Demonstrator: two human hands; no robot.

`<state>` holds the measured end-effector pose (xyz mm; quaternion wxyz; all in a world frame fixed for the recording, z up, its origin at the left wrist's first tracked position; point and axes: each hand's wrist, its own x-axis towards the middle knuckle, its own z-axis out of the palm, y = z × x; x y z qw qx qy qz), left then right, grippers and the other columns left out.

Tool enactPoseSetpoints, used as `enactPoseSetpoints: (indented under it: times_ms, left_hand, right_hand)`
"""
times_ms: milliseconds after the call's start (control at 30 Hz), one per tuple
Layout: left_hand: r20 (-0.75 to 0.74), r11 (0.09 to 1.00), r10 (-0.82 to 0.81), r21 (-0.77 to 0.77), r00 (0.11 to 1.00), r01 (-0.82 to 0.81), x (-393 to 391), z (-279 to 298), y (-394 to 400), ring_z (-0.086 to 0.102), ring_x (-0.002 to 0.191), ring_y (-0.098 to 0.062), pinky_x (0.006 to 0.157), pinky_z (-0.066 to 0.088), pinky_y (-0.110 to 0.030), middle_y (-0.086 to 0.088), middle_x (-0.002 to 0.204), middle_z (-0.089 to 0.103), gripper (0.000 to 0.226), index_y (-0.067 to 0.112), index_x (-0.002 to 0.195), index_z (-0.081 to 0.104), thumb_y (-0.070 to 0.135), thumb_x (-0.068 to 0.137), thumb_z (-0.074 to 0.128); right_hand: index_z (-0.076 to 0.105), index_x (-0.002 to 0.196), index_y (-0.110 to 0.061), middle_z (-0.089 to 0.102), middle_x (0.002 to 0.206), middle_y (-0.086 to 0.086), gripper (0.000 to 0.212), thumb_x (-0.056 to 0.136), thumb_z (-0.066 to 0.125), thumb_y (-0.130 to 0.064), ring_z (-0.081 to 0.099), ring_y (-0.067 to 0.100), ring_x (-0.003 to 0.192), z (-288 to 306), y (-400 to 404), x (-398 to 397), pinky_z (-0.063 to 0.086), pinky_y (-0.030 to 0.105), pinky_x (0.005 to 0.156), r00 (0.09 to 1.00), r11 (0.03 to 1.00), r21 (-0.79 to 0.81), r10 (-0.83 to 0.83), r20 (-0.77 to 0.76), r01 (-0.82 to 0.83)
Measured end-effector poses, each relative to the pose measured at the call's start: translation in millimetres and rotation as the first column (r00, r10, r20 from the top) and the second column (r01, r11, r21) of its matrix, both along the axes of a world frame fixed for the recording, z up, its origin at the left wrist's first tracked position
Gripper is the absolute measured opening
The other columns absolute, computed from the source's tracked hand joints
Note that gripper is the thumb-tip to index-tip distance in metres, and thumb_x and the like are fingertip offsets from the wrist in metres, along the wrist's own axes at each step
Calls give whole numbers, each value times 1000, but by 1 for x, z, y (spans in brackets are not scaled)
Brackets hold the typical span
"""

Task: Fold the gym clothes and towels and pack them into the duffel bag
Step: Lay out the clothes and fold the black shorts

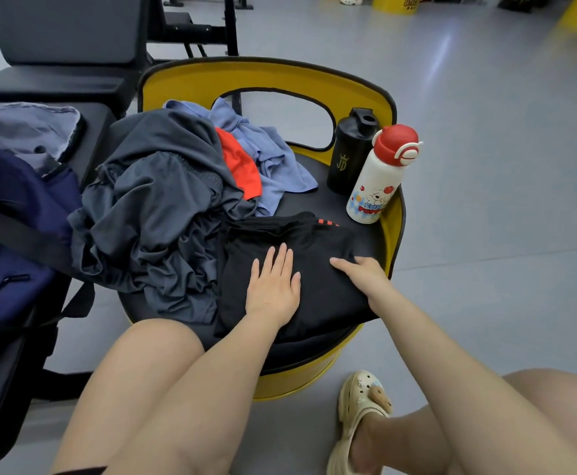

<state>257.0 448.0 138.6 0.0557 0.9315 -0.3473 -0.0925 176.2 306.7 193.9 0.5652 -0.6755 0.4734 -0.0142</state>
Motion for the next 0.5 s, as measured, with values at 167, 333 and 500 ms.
enactPoseSetpoints:
  times_ms: [167,333,500]
  left_hand:
    - [-224,957,40,-273,974,-102,7,16,-1,8,146,-15,118,9,-32,3,159,12,52,19,152,11,31,104,24]
    - [-578,532,-6,-693,816,-487,20,61,1,58,100,-9,88,47,-28,11,121,55,41,30,141,40,24,100,39]
    - [-771,488,-61,-577,634,-655,40,83,10,59,102,-17,79,52,-32,4,120,57,39,35,136,46,43,101,32]
  right_hand:
    - [67,101,-19,69,104,4,20,85,69,-30,63,23,95,10,2,12,53,41,90,992,995,-100,23,123,-11]
    - [64,117,-16,67,111,1,33,88,64,-30,61,20,104,32,16,31,51,35,89,973,901,-395,221,62,-180]
    - [60,121,-23,64,116,3,33,88,57,-22,58,27,110,45,59,47,51,39,84,856,599,-659,498,-141,-456]
